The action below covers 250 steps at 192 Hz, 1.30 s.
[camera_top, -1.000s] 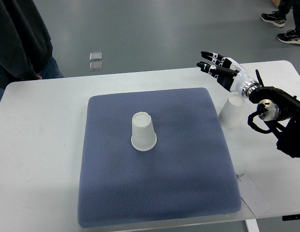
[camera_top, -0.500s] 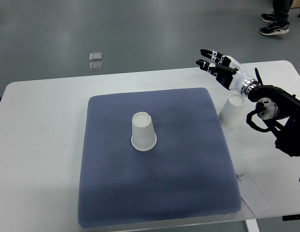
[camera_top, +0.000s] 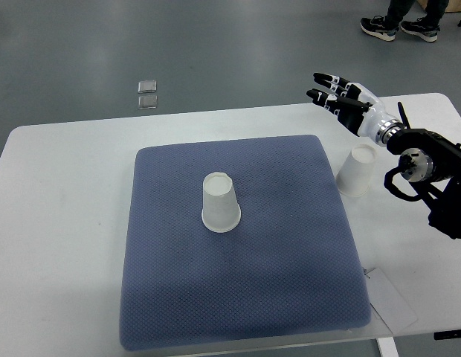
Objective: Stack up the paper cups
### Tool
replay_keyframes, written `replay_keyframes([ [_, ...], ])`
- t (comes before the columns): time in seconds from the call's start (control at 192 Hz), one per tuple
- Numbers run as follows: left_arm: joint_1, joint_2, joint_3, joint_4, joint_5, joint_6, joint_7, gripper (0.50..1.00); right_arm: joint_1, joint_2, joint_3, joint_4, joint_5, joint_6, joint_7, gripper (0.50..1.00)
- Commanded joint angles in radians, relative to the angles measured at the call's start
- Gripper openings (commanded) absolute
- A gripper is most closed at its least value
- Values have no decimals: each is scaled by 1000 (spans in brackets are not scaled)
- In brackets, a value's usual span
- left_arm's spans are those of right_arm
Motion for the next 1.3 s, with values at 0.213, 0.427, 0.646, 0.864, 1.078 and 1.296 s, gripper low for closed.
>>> replay_keyframes([
  [0.213,0,0,0,0,0,0,0,1000,8,-69,-6,11,-14,31,6,913],
  [0.427,0,0,0,0,0,0,0,1000,37,-196,-25,12,-47,112,5,911],
  [0.646,0,0,0,0,0,0,0,1000,45,-299,-26,41,-386,215,37,911],
  [0.864,0,0,0,0,0,0,0,1000,49,-394,-117,169,-643,229,74,909],
  [1.078,0,0,0,0,0,0,0,1000,66,-425,-173,275,-831,238,80,911],
  [1.296,0,0,0,0,0,0,0,1000,68,-420,-207,298,-983,235,80,911],
])
